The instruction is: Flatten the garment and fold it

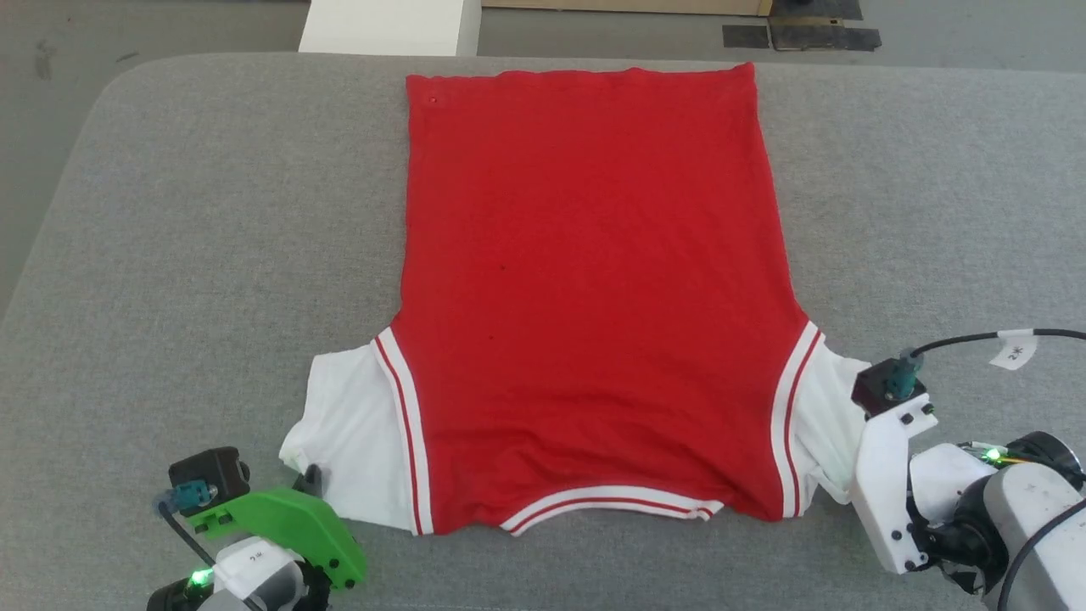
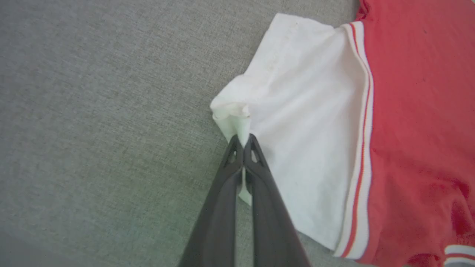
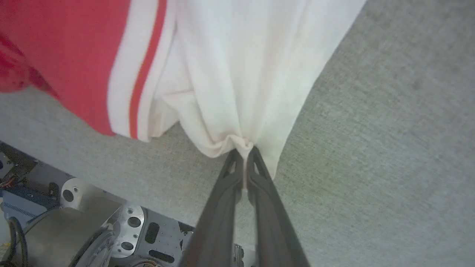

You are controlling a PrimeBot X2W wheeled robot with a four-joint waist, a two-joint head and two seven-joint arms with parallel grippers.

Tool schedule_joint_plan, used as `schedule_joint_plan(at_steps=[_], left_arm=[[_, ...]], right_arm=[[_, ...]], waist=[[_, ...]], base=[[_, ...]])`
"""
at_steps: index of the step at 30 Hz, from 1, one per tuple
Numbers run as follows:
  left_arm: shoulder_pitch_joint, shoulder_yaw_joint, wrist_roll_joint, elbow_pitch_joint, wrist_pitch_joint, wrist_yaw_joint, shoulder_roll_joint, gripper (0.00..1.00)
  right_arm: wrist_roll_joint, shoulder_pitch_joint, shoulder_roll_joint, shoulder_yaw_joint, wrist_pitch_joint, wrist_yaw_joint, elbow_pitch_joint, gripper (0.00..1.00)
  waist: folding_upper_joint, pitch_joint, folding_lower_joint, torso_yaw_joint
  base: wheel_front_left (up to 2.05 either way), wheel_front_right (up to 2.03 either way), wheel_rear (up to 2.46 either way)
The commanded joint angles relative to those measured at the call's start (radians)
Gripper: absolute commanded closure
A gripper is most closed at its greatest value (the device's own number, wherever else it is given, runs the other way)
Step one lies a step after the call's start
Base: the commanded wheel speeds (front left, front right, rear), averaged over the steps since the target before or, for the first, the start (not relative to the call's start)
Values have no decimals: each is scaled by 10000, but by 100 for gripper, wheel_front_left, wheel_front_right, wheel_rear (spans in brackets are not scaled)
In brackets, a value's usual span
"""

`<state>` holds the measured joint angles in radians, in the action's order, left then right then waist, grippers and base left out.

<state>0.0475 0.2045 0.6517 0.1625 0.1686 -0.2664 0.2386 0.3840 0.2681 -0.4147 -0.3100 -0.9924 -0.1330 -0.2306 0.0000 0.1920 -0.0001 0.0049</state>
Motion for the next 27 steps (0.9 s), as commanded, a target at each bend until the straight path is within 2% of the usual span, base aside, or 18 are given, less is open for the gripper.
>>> schedule_joint_plan(at_steps=[1,6,12,16,18,21,27], left_arm=[[121,-50,42,-21,-74,-7,-5,100],[-131,-87,126,-78,-77,-83,-17,100],[-408,-117,173,-207,-88,-116,58,100],[-512,-93,143,-377,-107,-170,87,100],[-562,-47,98,-503,-138,-187,105,100],[-595,-4,67,-632,-171,-211,96,100],[-456,107,-29,-1065,-256,-268,27,100]], right_arm=[[125,0,23,111,94,23,-219,0],[760,-239,-12,981,336,23,392,0],[1516,-774,364,2956,979,23,1932,0],[1672,-848,937,4152,2189,23,2870,0],[1654,-759,1428,4814,3407,23,3159,0],[1688,-522,1925,5173,4412,23,3079,0],[1113,462,1968,4895,5947,23,2333,0]], waist=[[0,-97,1,-66],[0,-463,1,-207],[0,-803,1,-302],[0,-898,1,-291],[0,-920,1,-243],[0,-868,1,-203],[0,-227,1,18]], base=[[0,0,0],[0,0,0],[0,0,0],[0,0,0],[0,0,0],[0,0,0],[0,0,0]])
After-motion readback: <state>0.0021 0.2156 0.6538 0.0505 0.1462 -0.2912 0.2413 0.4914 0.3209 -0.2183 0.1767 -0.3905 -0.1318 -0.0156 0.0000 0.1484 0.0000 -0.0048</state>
